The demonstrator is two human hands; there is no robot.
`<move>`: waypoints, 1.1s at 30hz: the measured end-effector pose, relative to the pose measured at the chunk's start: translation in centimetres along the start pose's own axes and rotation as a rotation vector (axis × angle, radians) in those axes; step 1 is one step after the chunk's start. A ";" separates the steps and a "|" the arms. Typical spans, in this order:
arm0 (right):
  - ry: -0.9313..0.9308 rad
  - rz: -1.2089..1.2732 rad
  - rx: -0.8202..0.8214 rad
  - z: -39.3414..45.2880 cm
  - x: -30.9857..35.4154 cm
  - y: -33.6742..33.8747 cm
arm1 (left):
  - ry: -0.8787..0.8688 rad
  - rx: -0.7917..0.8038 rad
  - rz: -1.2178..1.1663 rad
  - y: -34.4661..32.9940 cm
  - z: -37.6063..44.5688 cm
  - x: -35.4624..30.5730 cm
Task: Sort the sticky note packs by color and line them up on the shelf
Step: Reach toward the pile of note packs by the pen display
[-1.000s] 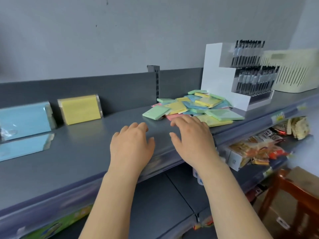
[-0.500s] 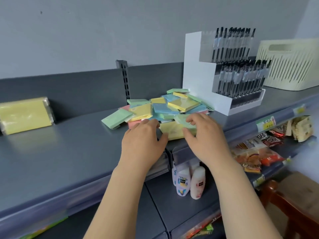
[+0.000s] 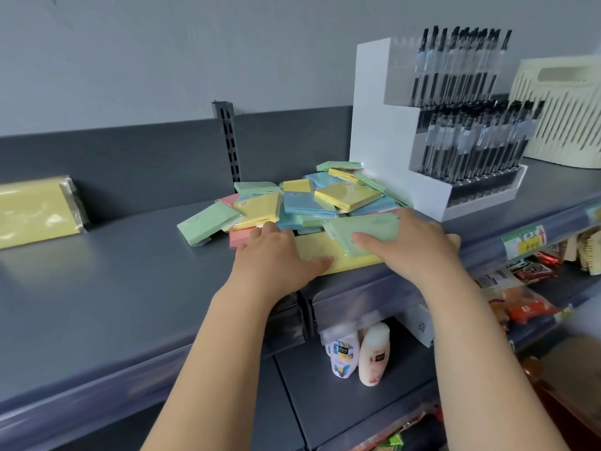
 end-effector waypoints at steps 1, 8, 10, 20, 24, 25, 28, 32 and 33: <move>-0.001 0.042 -0.010 0.1 0.0 0.1 | 0.004 0.005 -0.011 0.0 0.1 0.0; 0.041 0.324 -0.136 -0.4 0.0 0.6 | 0.034 -0.076 -0.231 0.5 -0.3 0.6; 0.070 0.471 -0.187 -0.7 0.0 0.7 | 0.044 -0.090 -0.360 0.7 -0.6 0.8; 0.157 1.054 -0.269 -2.8 1.1 0.5 | -0.079 -0.334 -0.933 3.4 -3.2 2.8; 0.224 1.151 -0.208 -3.4 3.3 -0.5 | -0.091 -0.431 -0.982 4.9 -5.1 5.5; 0.244 1.184 -0.189 -3.6 4.1 -0.7 | -0.086 -0.459 -0.975 5.3 -5.6 6.4; 0.277 1.246 -0.125 -4.7 6.8 -1.4 | -0.077 -0.541 -0.962 6.6 -7.5 9.1; 0.329 1.255 0.003 -6.7 11.2 -2.7 | -0.056 -0.633 -0.941 8.3 -10.5 13.0; 0.344 1.255 0.009 -7.4 12.2 -2.8 | -0.048 -0.653 -0.937 8.7 -11.3 13.9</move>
Point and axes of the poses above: each hand's wrist, its own z-axis towards the middle knuckle, its own y-axis out of the back of the hand, x = y × z, the point moved 5 cm from there along z, towards the middle knuckle, and after that the axes turned 5 degrees about -z, right-handed, at the moved point
